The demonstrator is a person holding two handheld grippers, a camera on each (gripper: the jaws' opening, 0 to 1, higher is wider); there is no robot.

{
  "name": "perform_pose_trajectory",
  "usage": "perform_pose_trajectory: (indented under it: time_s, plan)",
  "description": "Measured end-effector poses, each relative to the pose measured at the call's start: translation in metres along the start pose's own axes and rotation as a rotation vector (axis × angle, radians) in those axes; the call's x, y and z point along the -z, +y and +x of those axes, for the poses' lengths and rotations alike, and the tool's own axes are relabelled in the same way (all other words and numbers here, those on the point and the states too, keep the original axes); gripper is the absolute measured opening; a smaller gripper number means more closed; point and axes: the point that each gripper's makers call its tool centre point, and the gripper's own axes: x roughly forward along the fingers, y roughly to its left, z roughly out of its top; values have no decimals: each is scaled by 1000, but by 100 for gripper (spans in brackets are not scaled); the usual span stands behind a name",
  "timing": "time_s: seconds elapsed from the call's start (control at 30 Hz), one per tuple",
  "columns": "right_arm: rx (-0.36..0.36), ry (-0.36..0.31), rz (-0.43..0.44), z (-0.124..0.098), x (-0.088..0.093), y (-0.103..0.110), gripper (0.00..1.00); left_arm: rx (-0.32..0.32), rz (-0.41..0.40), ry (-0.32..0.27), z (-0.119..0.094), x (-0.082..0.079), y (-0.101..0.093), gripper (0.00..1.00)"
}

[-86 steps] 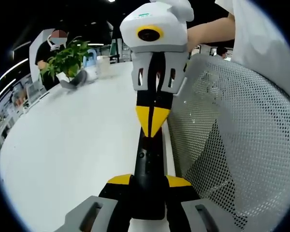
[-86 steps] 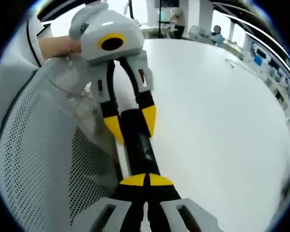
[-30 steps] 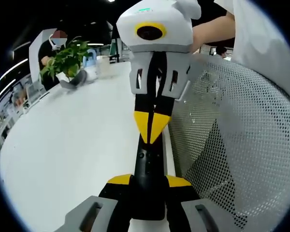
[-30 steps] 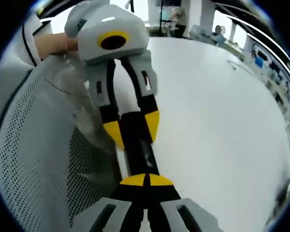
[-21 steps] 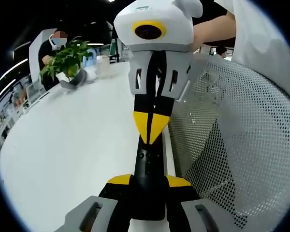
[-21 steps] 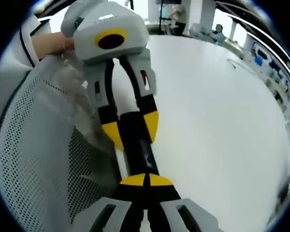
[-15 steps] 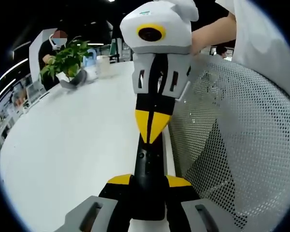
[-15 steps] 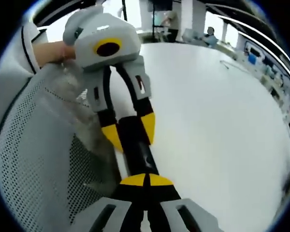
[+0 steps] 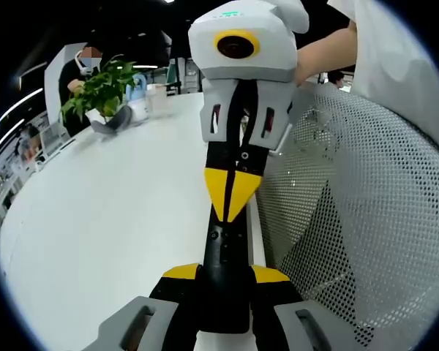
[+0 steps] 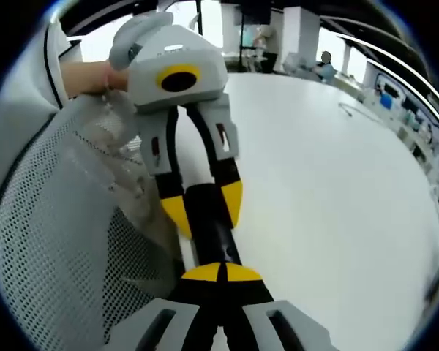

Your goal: Press the specified remote control buttons in sequence, fully releasing each button before pressing the next.

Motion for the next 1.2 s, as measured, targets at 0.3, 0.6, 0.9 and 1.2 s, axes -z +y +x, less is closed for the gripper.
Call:
perform_pose_trajectory:
  time_s: [0.3,0.6,0.9,1.2]
  plan:
    - [-6,23,11,0,-1,-2,0,1,2,0,0,0,0,25]
    - [13,-6,44,-1,0,-1,0,1,-1,-1,0,0,0,25]
    - [12,-41,-28,1,-10,16,0,0,-3,-3,-1,0,0,25]
    - [40,7,-139,6,-8,18,0,0,-2,-3,-1,0,0,25]
